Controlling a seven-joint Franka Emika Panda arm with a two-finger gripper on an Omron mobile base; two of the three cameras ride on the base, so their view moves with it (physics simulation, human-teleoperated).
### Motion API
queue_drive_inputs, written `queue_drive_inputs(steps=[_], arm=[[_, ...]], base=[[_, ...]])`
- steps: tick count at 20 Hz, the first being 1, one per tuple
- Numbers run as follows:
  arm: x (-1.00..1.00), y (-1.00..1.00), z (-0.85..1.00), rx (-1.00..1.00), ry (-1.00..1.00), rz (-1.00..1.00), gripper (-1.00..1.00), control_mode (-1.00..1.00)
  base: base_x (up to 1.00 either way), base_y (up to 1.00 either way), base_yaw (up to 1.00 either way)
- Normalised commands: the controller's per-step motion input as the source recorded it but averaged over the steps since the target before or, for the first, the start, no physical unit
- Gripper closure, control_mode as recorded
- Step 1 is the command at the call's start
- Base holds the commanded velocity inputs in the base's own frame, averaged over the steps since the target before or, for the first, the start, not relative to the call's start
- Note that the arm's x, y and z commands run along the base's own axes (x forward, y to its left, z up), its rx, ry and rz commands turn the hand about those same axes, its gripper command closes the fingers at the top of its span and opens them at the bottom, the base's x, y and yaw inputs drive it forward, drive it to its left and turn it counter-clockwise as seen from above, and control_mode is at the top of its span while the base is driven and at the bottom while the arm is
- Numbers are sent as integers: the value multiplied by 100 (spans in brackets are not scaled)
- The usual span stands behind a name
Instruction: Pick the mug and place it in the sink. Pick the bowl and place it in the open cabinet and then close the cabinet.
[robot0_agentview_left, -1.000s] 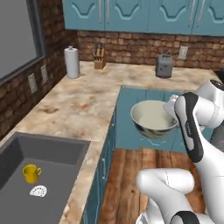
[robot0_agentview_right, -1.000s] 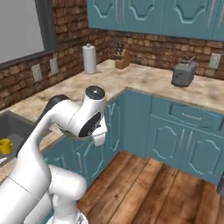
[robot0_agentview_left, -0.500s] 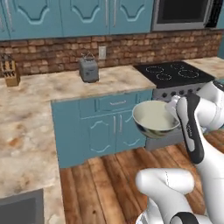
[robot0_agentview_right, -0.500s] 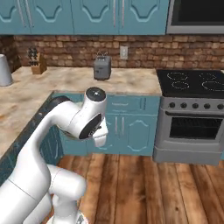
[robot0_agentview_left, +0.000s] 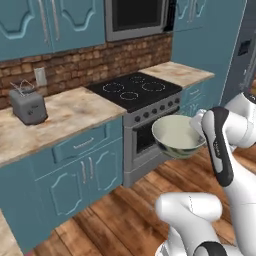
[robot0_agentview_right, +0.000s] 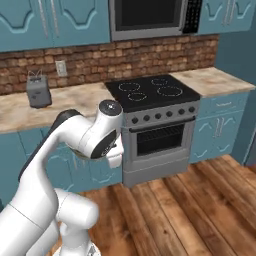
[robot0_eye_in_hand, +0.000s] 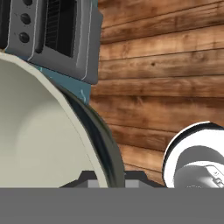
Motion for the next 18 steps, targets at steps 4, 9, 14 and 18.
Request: queue_drive_inputs(steps=[4, 9, 14, 18], arm=[[0, 0, 0, 0, 0, 0, 100, 100], [0, 0, 0, 0, 0, 0, 100, 100], [0, 0, 0, 0, 0, 0, 100, 100], [0, 0, 0, 0, 0, 0, 100, 100]], base=[[0, -29, -79], [-4, -37, -80], [12, -30, -75], [11, -53, -80]])
